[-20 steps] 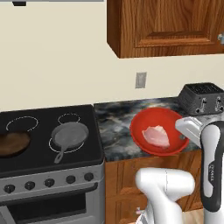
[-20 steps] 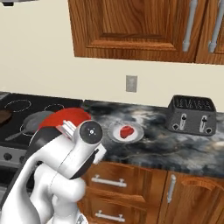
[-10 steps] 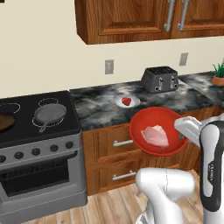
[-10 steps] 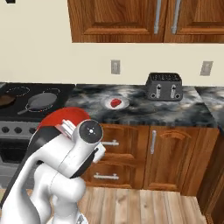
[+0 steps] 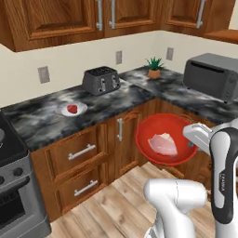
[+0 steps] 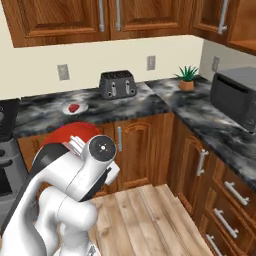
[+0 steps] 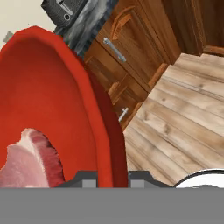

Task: Place one of the steaks on the plate and the other in the bowl. Then place the bowl in the fridge.

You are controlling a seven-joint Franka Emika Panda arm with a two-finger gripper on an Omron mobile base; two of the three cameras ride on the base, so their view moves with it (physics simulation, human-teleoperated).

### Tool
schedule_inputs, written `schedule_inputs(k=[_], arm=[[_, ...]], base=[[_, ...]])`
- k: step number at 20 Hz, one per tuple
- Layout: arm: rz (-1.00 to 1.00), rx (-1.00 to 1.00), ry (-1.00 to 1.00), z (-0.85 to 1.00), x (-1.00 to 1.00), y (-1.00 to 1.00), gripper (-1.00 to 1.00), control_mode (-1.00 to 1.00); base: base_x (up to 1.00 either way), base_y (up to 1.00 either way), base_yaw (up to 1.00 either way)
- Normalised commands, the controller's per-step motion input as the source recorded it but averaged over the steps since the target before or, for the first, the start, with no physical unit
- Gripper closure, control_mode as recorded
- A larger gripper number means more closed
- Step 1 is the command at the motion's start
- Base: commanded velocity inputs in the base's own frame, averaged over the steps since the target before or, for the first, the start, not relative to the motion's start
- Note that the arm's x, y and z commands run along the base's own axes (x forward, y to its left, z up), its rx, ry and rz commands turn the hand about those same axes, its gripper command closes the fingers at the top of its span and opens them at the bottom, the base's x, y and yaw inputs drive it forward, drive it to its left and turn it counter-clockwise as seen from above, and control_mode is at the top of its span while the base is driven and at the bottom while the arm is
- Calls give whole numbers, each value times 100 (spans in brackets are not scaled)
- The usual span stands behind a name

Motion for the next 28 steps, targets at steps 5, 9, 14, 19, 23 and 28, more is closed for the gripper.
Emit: schedule_inputs(k=[5, 9, 14, 19, 23, 28], arm=[[0, 0, 0, 0, 0, 0, 100, 100], [0, 0, 0, 0, 0, 0, 100, 100], [0, 0, 0, 0, 0, 0, 100, 100], [0, 0, 0, 0, 0, 0, 100, 100], [0, 0, 0, 0, 0, 0, 100, 100], [0, 0, 0, 0, 0, 0, 100, 100]], base=[[-84, -4, -67], [-100, 0, -58], [-100, 0, -62], [-49, 0, -65], [0, 0, -54], [16, 5, -50]])
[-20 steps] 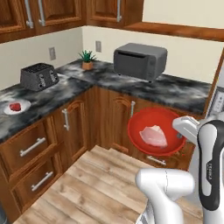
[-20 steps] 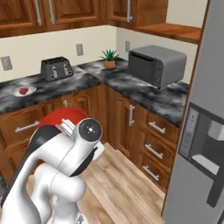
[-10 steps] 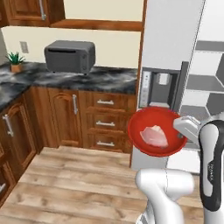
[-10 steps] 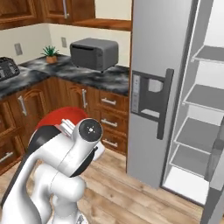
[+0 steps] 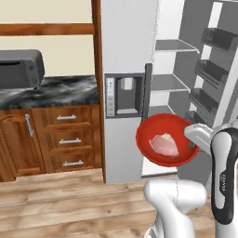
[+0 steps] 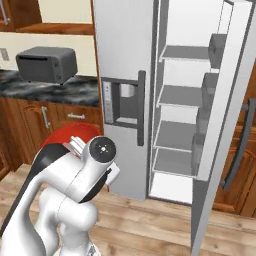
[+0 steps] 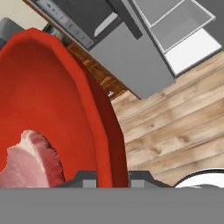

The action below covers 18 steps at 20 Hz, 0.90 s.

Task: Place one of the steaks on the plate and the other in the bowl. Then place the bowl in the fridge.

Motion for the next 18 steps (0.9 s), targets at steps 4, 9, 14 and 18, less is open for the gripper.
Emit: schedule_inputs(k=[4, 9, 14, 18], arm=[[0, 0, 0, 0, 0, 0, 100, 100], [0, 0, 0, 0, 0, 0, 100, 100], [0, 0, 0, 0, 0, 0, 100, 100], [0, 0, 0, 0, 0, 0, 100, 100]], base=[[24, 0, -45], [40, 6, -41], [45, 15, -36], [47, 26, -32]])
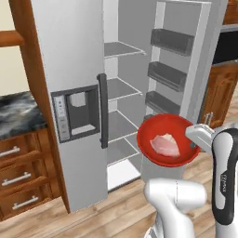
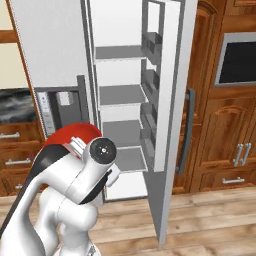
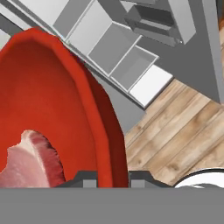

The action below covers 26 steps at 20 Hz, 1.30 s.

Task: Place one of the steaks on the plate and the other in the bowl. Then place the bowl in the fridge.

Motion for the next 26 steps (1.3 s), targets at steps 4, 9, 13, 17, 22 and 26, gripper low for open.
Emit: schedule_inputs(k=[4, 9, 13, 17, 22, 26], arm=[[0, 0, 0, 0, 0, 0, 100, 100], [0, 0, 0, 0, 0, 0, 100, 100], [0, 0, 0, 0, 0, 0, 100, 100], [0, 0, 0, 0, 0, 0, 100, 100], [0, 0, 0, 0, 0, 0, 100, 100], [0, 0, 0, 0, 0, 0, 100, 100]], base=[[46, 32, -30], [28, 38, -24], [11, 14, -2], [25, 2, 11], [71, 13, 22], [79, 1, 20]])
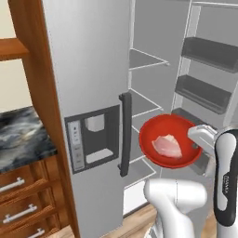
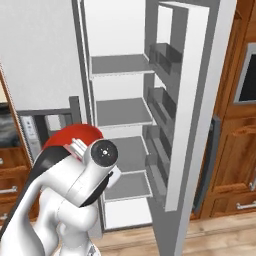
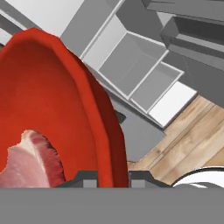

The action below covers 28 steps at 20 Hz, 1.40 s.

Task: Place one of the steaks on the plate and the other in the bowl. Then place the bowl in the fridge.

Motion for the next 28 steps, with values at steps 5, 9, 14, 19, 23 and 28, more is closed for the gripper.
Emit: schedule_inputs(k=[5, 9, 14, 19, 23, 28], arm=[[0, 0, 0, 0, 0, 0, 100, 100], [0, 0, 0, 0, 0, 0, 100, 100], [0, 0, 0, 0, 0, 0, 100, 100], [0, 0, 0, 0, 0, 0, 100, 100], [0, 0, 0, 0, 0, 0, 100, 100], [0, 0, 0, 0, 0, 0, 100, 100]], base=[[14, -31, 2], [0, -36, -1], [18, -10, -9], [46, -4, -13], [53, -6, -14], [53, -7, -11]])
